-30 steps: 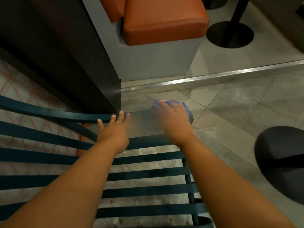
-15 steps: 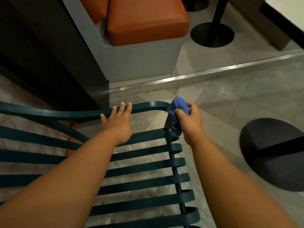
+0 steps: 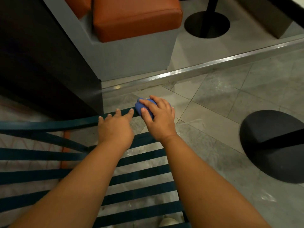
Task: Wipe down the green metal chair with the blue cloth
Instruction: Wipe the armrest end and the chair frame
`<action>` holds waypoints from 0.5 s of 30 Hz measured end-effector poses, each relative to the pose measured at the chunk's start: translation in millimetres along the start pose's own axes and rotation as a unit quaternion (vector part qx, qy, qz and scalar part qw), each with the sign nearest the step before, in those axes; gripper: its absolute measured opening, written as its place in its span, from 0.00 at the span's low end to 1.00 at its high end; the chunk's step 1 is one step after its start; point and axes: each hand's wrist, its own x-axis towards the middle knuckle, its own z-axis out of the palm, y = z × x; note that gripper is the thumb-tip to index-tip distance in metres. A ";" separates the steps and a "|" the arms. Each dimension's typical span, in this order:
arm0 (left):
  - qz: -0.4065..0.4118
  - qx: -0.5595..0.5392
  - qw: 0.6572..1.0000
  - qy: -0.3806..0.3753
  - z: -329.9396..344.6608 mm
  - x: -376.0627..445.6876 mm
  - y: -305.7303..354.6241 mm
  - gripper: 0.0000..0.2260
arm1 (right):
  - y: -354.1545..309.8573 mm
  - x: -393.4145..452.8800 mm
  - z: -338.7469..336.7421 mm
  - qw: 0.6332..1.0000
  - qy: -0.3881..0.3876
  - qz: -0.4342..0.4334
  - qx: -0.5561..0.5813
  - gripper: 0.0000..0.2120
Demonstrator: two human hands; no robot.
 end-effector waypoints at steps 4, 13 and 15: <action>-0.022 -0.006 1.000 -0.013 -1.5 -2.6 6.7 0.32 | -14.9 12.2 4.8 0.995 0.047 0.091 0.022 0.21; -0.004 0.004 0.999 -0.042 -1.1 -2.0 5.1 0.37 | 47.4 6.6 -4.9 0.932 0.032 0.235 0.273 0.16; -0.002 0.014 0.999 -0.041 -3.2 -1.7 5.9 0.36 | 44.6 22.1 -16.1 0.913 0.004 0.307 0.269 0.15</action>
